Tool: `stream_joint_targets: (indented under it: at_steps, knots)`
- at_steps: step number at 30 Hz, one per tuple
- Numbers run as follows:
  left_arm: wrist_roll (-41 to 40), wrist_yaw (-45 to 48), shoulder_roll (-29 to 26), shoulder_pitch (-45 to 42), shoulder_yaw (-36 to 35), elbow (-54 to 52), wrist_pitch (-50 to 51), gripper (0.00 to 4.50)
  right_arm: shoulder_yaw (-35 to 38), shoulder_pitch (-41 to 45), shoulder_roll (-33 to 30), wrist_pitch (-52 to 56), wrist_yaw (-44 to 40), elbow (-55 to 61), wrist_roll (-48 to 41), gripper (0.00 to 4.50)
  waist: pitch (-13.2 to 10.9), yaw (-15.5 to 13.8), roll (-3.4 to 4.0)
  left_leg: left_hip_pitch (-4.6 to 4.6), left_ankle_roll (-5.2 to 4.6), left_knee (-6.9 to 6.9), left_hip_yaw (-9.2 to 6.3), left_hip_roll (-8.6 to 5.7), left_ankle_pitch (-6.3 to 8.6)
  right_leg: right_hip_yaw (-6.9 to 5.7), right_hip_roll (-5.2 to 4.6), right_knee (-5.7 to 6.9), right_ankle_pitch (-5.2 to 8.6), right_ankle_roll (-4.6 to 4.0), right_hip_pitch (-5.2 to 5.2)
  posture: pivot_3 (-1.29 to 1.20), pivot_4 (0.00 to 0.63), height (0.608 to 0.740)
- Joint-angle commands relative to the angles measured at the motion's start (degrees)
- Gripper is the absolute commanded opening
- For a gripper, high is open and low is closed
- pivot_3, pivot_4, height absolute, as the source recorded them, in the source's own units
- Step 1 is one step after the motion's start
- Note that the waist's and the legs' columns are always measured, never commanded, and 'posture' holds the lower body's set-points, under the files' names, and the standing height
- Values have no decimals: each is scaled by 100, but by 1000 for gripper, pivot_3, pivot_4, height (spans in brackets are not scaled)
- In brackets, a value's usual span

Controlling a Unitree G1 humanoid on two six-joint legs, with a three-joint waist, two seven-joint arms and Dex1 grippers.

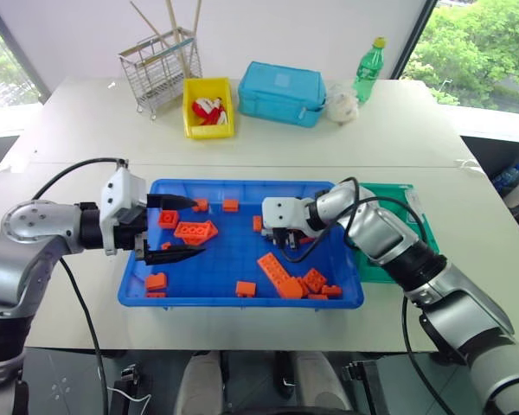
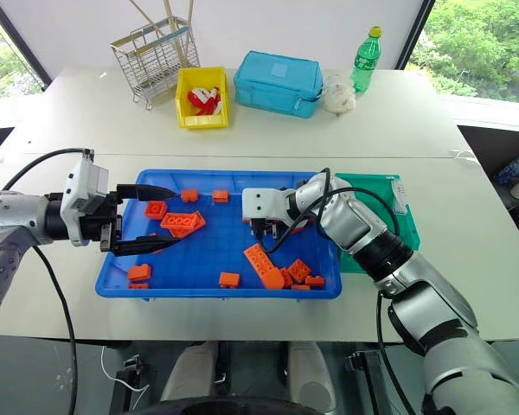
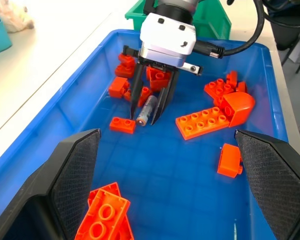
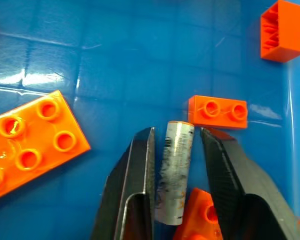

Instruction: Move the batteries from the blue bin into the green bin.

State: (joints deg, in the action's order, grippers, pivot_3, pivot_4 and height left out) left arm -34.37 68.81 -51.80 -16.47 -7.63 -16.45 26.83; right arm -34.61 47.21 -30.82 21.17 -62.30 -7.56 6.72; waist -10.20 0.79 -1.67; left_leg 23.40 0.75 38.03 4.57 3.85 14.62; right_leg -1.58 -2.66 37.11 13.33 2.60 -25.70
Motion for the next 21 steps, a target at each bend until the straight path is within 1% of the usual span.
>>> stream_joint_targets:
  at_steps: [1,4,6,8,11,14,18,21]
  knots:
    - [-49,14,-54,-11,-167,-137,-89,4500,75,-115,-44,-27,-74,29,144,1355,0,0,0,0,0,0,0,0,0,0,0,0,0,0,0,0,150,736]
    - [-32,13,-40,-47,-130,-106,-103,4500,72,-141,-53,-78,-99,-33,212,1355,0,0,0,0,0,0,0,0,0,0,0,0,0,0,0,0,150,736]
    - [-21,30,-29,-91,-94,-72,-119,4500,110,-150,-11,14,-164,-36,168,801,0,0,0,0,0,0,0,0,0,0,0,0,0,0,0,0,150,736]
    - [-12,43,-18,-122,-62,-48,-132,4500,155,-162,30,139,-206,12,128,52,0,0,0,0,0,0,0,0,0,0,0,0,0,0,0,0,150,736]
    - [-9,83,-6,-155,-25,-15,-150,4500,273,-152,111,469,-228,163,46,32,0,-1,0,-1,0,1,0,0,0,0,0,0,0,0,2,0,150,736]
    - [-13,134,7,-166,0,-3,-155,4500,583,-112,141,1227,-382,622,-325,32,0,-6,0,0,0,1,-1,0,0,0,0,0,0,0,2,0,150,736]
    - [-14,207,39,-232,55,68,-175,4500,1511,219,24,2809,-477,1501,-1195,32,-4,-11,4,6,0,1,0,0,0,0,-1,1,-8,14,-4,0,150,736]
    - [14,251,81,-309,111,119,-200,4500,2366,582,-212,3951,-336,1824,-1754,32,-6,-11,8,6,0,1,-1,0,0,-1,-1,1,-9,14,-5,0,150,736]
